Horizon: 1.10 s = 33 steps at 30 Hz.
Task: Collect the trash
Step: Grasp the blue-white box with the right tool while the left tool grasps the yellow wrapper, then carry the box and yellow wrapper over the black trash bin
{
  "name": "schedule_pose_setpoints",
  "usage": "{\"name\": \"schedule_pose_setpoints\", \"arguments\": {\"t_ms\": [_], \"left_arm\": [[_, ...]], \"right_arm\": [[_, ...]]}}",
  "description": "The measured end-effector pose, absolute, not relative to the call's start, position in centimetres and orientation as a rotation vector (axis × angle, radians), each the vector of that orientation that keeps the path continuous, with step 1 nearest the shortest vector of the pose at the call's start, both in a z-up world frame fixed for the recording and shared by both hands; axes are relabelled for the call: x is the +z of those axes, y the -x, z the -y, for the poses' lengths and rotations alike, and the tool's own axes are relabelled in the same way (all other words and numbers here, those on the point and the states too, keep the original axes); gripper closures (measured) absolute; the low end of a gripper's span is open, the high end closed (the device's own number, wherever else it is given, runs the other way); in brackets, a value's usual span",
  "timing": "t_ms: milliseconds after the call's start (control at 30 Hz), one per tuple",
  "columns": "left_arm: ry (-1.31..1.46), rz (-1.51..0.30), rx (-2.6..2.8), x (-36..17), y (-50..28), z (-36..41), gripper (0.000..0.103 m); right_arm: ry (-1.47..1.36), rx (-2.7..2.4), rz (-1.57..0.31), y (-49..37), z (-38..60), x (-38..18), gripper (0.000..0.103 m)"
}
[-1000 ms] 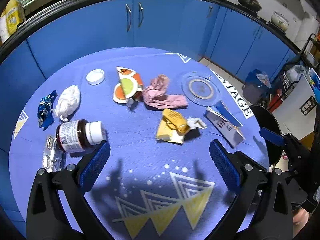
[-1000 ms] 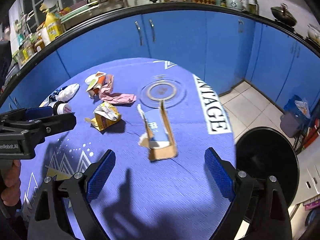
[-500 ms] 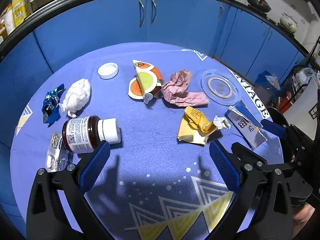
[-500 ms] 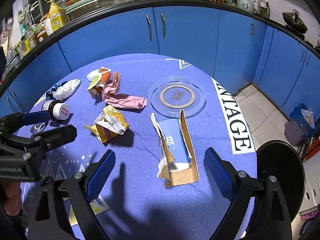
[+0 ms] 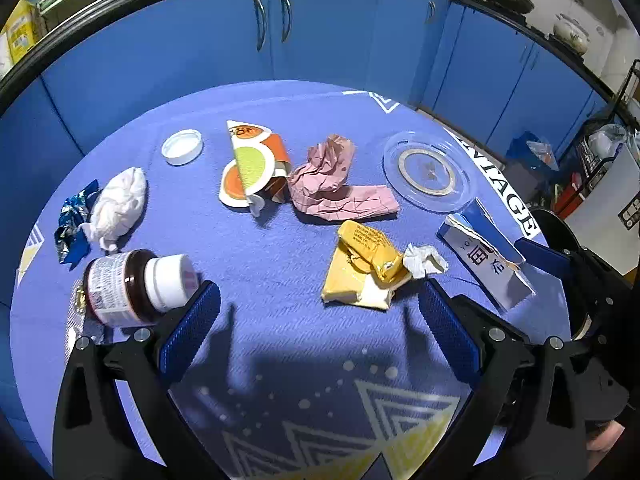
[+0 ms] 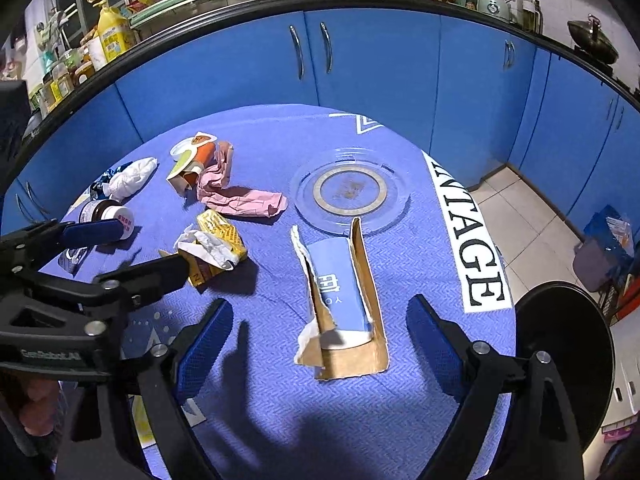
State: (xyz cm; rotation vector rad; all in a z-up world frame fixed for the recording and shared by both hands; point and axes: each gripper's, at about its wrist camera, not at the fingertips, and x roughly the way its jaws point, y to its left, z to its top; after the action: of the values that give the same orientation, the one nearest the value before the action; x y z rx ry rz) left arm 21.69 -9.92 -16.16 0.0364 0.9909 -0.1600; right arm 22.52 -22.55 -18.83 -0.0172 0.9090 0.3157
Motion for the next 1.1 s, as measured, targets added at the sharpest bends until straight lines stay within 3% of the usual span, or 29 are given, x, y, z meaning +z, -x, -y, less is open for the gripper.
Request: {"name": "schedule_pose_setpoints", "arguments": {"t_ms": [200,367,500,533,600,1100], "left_arm": [[-0.047,-1.007,-0.166,-17.2,-23.2,10.7,0.005],[-0.044,-1.024,-0.167,-17.9,-24.1,11.0,0.011],[-0.051,-1.019,-0.157,-18.1,-24.4,11.1,0.03],[-0.052,-1.015,-0.156,-18.0,-24.4,11.1,0.041],[-0.05,-1.011,-0.158,-17.9,-24.4,11.0,0.059],[-0.044,-0.942,-0.173,-14.1,-22.2,11.5,0.061]], "right_arm": [[0.045,0.32,-0.923,-22.9,22.3,-19.1,0.027],[0.094,0.327,-0.914,-22.9,21.9,-19.1,0.045],[0.12,0.332,-0.905,-23.0,21.7,-19.0,0.061],[0.123,0.335,-0.904,-23.1,21.6,-19.0,0.067],[0.119,0.35,-0.907,-23.2,21.6,-19.0,0.07],[0.093,0.326,-0.857,-21.8,23.4,-16.2,0.071]]}}
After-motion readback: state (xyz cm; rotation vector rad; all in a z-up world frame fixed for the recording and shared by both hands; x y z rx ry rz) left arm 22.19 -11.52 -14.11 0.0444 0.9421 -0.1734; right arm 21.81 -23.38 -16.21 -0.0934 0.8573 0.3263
